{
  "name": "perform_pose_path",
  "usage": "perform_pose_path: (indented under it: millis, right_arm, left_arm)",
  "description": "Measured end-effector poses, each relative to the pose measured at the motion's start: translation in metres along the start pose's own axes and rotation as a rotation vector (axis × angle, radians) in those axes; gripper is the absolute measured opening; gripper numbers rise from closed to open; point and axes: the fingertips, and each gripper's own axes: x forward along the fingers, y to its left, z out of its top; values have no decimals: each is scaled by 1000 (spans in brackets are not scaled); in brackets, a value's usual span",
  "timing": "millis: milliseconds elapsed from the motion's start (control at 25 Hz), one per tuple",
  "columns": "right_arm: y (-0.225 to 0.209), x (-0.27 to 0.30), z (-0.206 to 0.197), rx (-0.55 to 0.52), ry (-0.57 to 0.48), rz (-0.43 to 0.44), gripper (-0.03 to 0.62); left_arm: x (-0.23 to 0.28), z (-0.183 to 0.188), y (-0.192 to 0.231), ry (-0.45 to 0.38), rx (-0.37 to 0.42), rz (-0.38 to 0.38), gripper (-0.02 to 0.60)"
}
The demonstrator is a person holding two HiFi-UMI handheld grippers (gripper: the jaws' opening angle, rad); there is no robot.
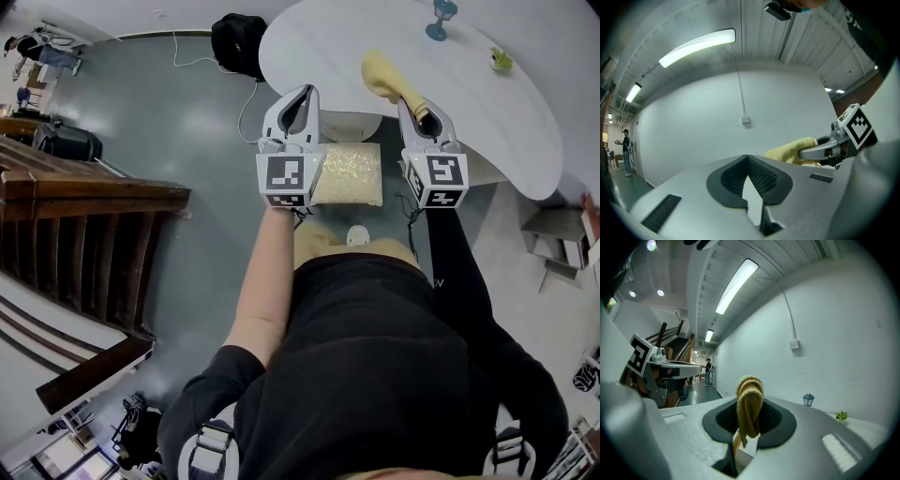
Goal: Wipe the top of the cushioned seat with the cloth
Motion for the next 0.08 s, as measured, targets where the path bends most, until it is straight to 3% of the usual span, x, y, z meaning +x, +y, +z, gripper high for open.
perform_pose_path:
  millis: [80]
  right_arm:
    - [3, -4, 0, -14, 6, -3, 57]
  left_arm:
    - [-6, 1, 0, 2, 0, 0, 8]
